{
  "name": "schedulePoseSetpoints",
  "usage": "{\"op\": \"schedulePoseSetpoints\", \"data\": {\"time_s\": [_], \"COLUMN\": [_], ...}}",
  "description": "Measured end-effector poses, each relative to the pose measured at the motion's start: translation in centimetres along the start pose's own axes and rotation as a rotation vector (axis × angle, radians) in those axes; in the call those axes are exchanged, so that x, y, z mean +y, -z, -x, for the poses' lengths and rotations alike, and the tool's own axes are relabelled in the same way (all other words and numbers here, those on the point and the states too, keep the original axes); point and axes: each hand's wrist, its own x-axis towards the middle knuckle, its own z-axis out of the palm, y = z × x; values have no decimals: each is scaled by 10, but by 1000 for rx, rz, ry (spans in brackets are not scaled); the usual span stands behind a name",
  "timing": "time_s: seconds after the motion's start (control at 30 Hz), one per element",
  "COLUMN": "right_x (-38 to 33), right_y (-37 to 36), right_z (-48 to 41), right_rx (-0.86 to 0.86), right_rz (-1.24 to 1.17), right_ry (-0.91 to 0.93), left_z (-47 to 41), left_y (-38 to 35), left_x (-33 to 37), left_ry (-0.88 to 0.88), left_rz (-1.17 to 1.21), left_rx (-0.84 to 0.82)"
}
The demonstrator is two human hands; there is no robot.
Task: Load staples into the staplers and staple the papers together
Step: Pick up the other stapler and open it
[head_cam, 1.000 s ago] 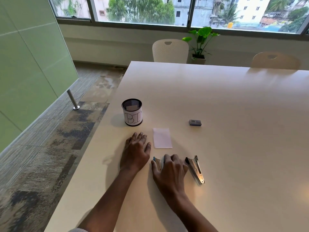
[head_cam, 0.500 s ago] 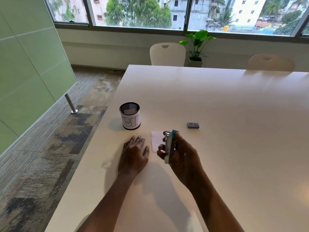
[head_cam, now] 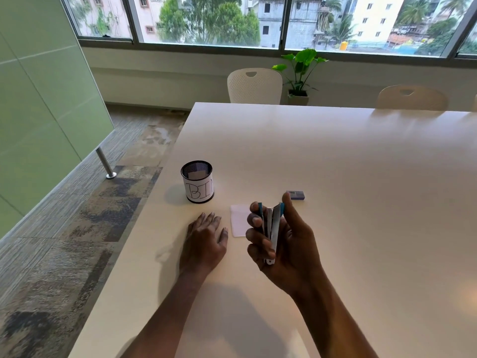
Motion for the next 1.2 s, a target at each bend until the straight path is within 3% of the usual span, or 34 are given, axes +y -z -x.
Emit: {"op": "schedulePoseSetpoints", "data": {"time_s": [0.77, 0.87, 1.03, 1.13, 1.2], "right_x": [-2, -3, -5, -7, -6], "right_y": [-4, -7, -5, -6, -6], "right_z": [8, 9, 13, 14, 14], "right_rx": [190, 193, 269, 329, 401], "right_rz": [-12, -7, 65, 218, 376], "right_ry": [51, 46, 109, 156, 176], "left_z": [1, -3, 7, 26, 41], "left_y": [-1, 7, 39, 64, 80], "left_x": [1, 1, 17, 43, 62], "left_ry": [-5, 51, 195, 115, 13], "left_rz": [47, 189, 506, 678, 784], "left_rx": [28, 40, 210, 259, 205]}}
